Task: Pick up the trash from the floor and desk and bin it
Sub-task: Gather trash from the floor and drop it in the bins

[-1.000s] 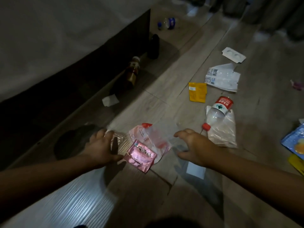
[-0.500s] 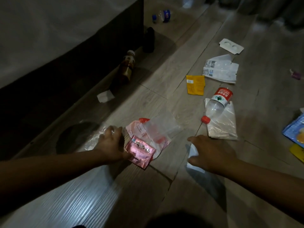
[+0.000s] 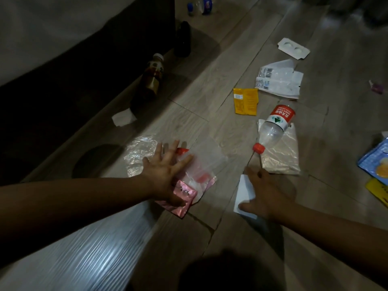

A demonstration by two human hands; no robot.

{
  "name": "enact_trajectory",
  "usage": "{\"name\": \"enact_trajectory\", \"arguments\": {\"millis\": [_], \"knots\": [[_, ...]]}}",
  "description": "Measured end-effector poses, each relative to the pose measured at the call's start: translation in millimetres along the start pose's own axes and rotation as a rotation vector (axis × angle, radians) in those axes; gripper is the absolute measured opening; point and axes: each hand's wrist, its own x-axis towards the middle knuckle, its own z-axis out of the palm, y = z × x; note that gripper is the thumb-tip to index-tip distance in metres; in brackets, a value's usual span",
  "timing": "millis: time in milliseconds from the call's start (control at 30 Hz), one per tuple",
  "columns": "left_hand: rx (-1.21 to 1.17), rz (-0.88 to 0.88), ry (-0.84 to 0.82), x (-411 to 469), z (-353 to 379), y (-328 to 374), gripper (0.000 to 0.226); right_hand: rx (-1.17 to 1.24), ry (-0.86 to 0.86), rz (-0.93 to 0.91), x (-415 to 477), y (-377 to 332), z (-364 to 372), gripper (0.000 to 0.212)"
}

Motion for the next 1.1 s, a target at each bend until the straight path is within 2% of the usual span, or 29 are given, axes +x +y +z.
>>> {"name": "enact_trajectory", "arguments": {"millis": [200, 367, 533, 667, 800, 867, 933, 1100], "knots": [[0.145, 0.046, -0.079, 17, 3, 8, 0.111, 0.058, 0.001, -0.011, 8, 8, 7, 0.125], [0.164, 0.057, 0.014, 13, -4, 13, 0.102, 0.038, 0.016, 0.001, 7, 9, 10, 0.117], [0.089, 0.056, 0.081, 7, -2, 17, 0.093, 0.052, 0.069, 0.010, 3, 8, 8, 0.106], [-0.026, 0.051, 0.156, 5, 0, 20, 0.073, 0.059, 0.189, 0.096, -2, 15, 0, 0.103], [-0.088, 0.035, 0.093, 5, 0, 20, 0.080, 0.004, 0.300, 0.133, -3, 23, -13, 0.121], [-0.105, 0.042, 0.076, 6, -1, 21, 0.081, -0.079, 0.263, 0.151, 1, 32, -19, 0.132], [-0.108, 0.048, 0.072, 6, -2, 21, 0.080, -0.042, 0.183, 0.155, 6, 43, -23, 0.138], [-0.105, 0.048, 0.070, 5, -6, 24, 0.076, 0.010, 0.061, 0.143, 22, 68, -30, 0.139]]}}
